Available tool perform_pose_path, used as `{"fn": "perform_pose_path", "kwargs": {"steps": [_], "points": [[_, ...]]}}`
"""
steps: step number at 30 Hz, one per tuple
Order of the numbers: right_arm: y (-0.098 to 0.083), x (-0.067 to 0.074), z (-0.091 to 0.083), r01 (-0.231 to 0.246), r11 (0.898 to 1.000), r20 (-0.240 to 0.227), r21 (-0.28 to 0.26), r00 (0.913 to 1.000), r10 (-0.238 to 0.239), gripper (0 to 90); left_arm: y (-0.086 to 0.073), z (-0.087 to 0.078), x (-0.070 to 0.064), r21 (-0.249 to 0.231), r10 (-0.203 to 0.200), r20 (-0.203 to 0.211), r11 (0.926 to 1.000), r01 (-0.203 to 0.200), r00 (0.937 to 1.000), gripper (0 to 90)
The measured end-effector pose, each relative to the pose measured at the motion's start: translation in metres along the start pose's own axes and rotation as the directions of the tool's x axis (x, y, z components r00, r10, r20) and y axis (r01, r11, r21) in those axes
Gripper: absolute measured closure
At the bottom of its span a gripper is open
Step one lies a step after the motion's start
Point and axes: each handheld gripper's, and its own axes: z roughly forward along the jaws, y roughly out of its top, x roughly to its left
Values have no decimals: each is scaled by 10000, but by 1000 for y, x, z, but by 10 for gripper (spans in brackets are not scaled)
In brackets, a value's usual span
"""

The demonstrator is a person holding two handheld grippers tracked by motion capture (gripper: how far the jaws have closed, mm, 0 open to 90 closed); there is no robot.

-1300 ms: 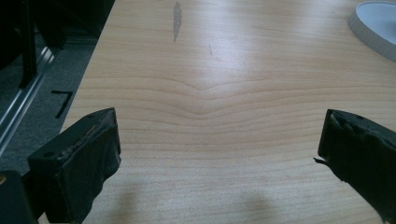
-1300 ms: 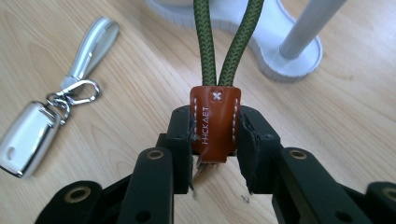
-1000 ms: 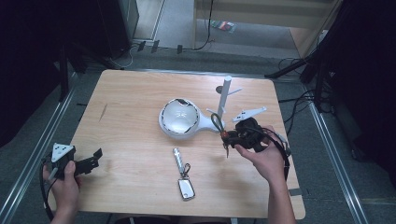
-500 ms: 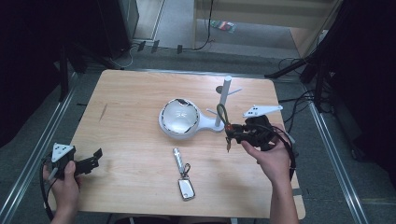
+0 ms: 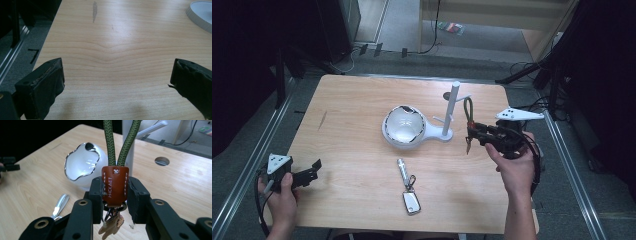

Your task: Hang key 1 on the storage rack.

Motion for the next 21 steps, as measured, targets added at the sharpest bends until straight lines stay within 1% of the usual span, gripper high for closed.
{"fn": "perform_pose_path", "kwargs": {"steps": [3, 8, 9, 11, 16, 19, 21], "points": [[0, -4, -1, -215, 9995, 186, -212, 9996, 219, 687, 0, 0, -1, -29, 35, -24, 10000, -35, 10000, 0], [-2, -13, 3, -567, 9975, 340, -430, 9977, 582, 687, -1, -2, -1, -189, 89, -8, 9998, -89, 10000, 0], [-2, -14, 5, -631, 9969, 406, -473, 9971, 650, 687, -1, -2, -1, -149, 135, 12, 9998, -135, 9999, 0], [-2, -17, 7, -750, 9960, 378, -495, 9963, 769, 687, -2, -3, -2, -214, 221, -10, 9995, -221, 9998, 0], [-2, -22, 12, -975, 9929, 455, -678, 9939, 1007, 686, -3, -5, -3, -344, 232, 12, 9991, -231, 9997, 0], [-3, -24, 14, -1163, 9901, 425, -786, 9919, 1199, 687, -3, -6, -3, -343, 228, 34, 9992, -227, 9997, 0], [-3, -26, 15, -1204, 9893, 429, -821, 9913, 1242, 686, -3, -6, -3, -354, 233, 19, 9991, -232, 9997, 0]]}}
